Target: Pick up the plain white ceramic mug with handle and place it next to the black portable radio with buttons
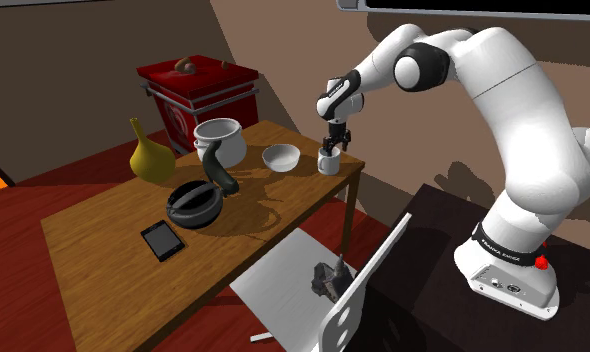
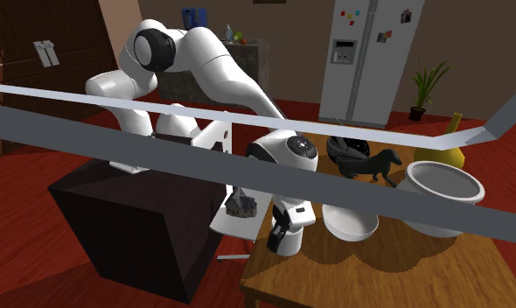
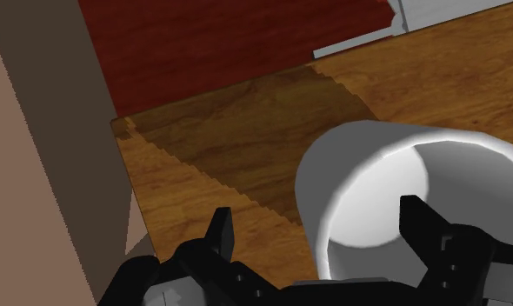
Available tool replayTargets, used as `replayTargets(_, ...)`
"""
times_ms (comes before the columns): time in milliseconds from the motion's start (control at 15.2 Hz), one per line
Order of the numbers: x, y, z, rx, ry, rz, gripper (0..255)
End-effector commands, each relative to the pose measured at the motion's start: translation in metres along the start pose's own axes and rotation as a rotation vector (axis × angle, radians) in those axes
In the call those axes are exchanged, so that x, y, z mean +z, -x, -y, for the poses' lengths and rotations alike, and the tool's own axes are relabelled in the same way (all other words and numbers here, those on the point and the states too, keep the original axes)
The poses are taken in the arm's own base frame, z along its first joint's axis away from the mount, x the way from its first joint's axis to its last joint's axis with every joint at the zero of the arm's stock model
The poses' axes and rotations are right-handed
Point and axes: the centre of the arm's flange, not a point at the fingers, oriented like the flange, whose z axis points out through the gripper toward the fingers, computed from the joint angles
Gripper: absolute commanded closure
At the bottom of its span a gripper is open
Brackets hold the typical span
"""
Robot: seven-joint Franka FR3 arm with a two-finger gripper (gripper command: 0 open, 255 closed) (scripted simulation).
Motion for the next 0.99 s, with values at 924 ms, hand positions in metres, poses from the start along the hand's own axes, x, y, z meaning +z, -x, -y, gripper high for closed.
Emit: replayTargets(924,-0.026,0.003,0.001,0.0,0.0,0.0,255)
